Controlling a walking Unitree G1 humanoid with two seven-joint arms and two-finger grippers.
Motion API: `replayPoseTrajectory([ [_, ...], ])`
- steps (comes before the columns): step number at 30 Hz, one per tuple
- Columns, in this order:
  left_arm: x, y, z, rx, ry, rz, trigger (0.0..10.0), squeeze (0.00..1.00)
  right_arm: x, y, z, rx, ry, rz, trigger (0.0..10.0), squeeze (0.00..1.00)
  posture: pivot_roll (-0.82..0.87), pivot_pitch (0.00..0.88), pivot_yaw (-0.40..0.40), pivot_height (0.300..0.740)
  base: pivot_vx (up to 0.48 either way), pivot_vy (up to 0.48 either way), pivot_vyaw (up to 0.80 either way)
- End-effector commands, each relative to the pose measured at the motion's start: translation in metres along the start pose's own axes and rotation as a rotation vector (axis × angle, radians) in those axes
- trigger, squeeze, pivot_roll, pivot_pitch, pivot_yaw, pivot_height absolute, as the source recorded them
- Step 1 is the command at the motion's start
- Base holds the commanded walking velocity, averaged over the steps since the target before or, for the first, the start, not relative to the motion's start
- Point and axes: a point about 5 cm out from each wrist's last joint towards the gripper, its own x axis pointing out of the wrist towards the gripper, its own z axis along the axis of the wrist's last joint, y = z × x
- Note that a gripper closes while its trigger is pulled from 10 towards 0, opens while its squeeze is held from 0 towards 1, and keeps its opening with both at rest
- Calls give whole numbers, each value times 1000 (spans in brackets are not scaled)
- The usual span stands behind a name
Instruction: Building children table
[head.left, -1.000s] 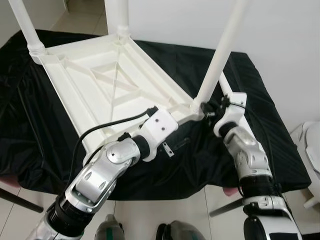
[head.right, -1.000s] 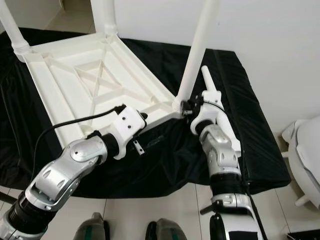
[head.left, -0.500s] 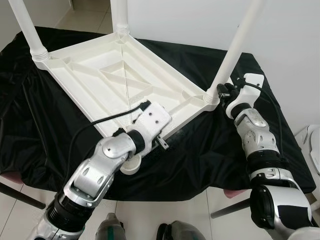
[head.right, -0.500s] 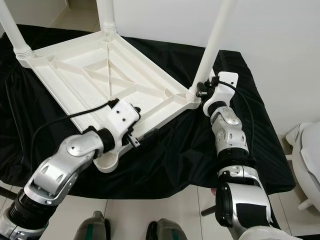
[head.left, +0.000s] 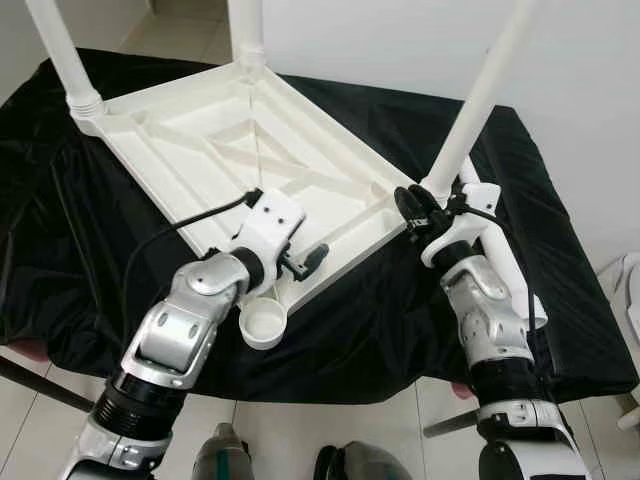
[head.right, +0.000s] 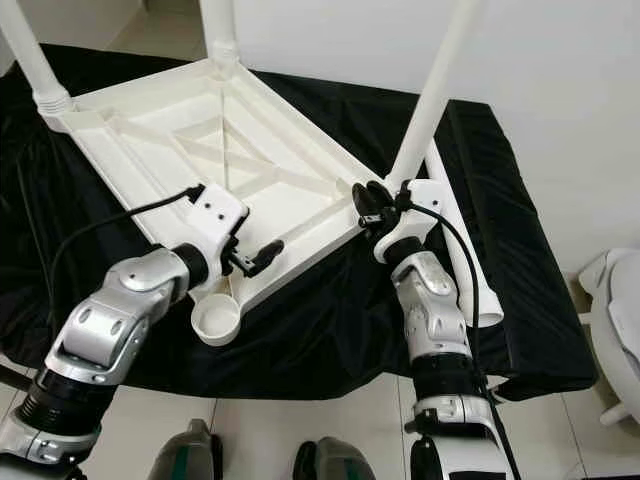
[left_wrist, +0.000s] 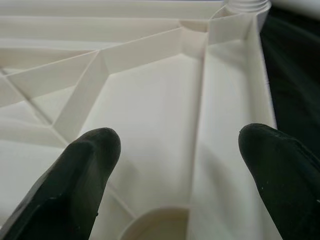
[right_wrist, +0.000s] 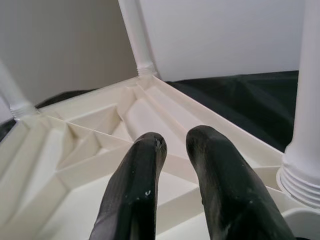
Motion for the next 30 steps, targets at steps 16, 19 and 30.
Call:
replayPoseTrajectory([
  [16, -11, 39, -15, 174, 141, 229, 10000, 0, -14, -2, 20, 21, -22, 20, 10000, 0, 8, 42, -52, 740, 0, 0, 0],
  [19, -13, 42, -14, 187, 144, 235, 10000, 0, -13, -2, 21, 23, -22, 21, 10000, 0, 8, 42, -52, 740, 0, 0, 0],
  [30, -19, 43, -14, 263, 153, 129, 10000, 0, -13, -1, 24, 7, -6, 63, 10000, 0, 12, 41, -52, 740, 0, 0, 0],
])
